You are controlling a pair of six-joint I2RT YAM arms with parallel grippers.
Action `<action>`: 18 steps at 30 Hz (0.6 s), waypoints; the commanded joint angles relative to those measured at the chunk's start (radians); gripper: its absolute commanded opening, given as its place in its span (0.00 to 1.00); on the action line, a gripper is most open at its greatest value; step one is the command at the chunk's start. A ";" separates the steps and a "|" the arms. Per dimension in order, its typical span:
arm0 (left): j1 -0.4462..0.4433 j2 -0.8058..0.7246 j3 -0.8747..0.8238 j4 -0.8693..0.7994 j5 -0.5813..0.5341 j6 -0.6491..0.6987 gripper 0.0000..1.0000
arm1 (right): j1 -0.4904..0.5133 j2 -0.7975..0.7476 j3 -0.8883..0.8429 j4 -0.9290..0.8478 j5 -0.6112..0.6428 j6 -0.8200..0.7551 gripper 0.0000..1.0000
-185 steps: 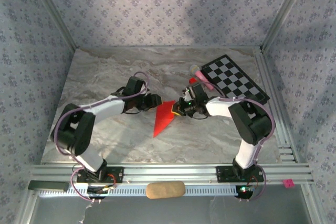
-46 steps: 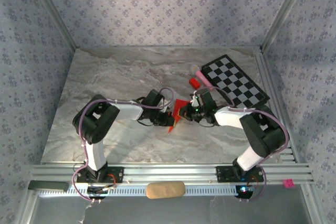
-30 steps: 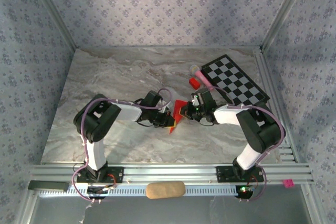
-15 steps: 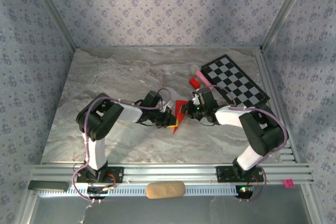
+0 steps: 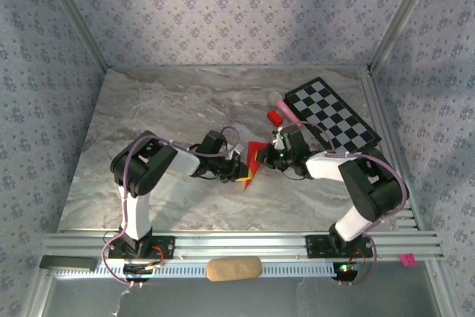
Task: Fold a paper plane with a square sheet of paper (pick it up from the middle)
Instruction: Fold the wing for the fifth time at the center of the table.
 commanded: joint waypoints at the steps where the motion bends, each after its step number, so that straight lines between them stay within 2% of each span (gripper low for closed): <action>1: -0.002 0.030 -0.014 0.029 -0.012 -0.018 0.00 | -0.006 0.043 0.022 0.020 -0.044 -0.006 0.07; 18: 0.015 0.042 -0.047 0.008 -0.057 -0.071 0.00 | -0.056 0.095 0.048 0.041 -0.096 -0.011 0.08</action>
